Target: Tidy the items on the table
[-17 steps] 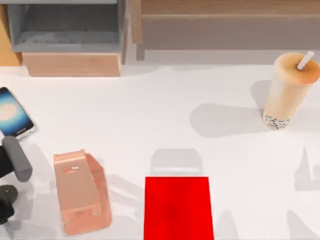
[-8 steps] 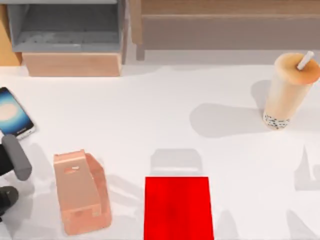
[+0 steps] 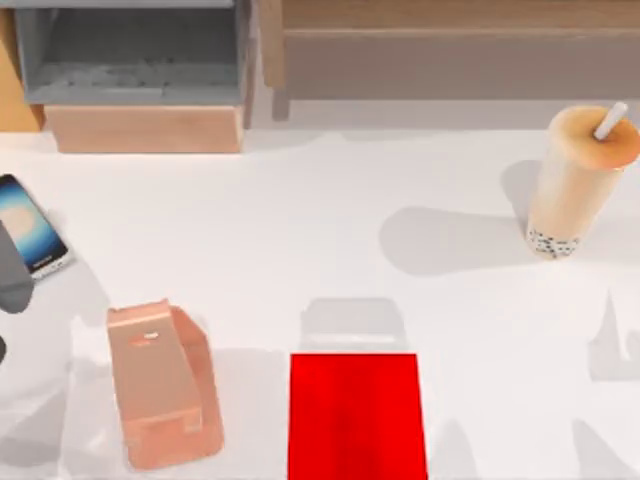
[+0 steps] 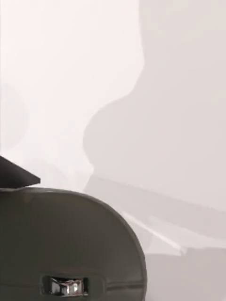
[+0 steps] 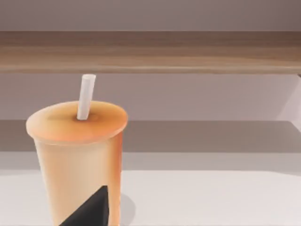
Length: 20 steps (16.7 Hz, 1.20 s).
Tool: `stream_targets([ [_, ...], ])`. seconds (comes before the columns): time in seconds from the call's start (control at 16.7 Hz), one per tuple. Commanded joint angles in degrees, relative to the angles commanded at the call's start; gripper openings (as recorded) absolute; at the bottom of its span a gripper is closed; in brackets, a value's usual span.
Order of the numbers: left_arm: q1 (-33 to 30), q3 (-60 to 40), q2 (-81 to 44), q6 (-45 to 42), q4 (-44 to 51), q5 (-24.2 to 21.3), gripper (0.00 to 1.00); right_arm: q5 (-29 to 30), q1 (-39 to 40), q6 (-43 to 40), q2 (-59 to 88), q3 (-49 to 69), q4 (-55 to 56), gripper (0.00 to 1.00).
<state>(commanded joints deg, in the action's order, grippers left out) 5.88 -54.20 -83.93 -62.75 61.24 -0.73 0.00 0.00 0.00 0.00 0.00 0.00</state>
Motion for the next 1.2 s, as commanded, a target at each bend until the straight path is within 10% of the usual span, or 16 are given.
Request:
stream_targets([
  [0.66, -2.2, -5.3, 0.3, 3.9, 1.9, 1.0, 0.0, 0.0, 0.0, 0.0, 0.0, 0.0, 0.0, 1.0],
  [1.2, -24.5, -21.7, -14.6, 45.1, -7.2, 5.8, 0.0, 0.0, 0.0, 0.0, 0.0, 0.0, 0.0, 1.0],
])
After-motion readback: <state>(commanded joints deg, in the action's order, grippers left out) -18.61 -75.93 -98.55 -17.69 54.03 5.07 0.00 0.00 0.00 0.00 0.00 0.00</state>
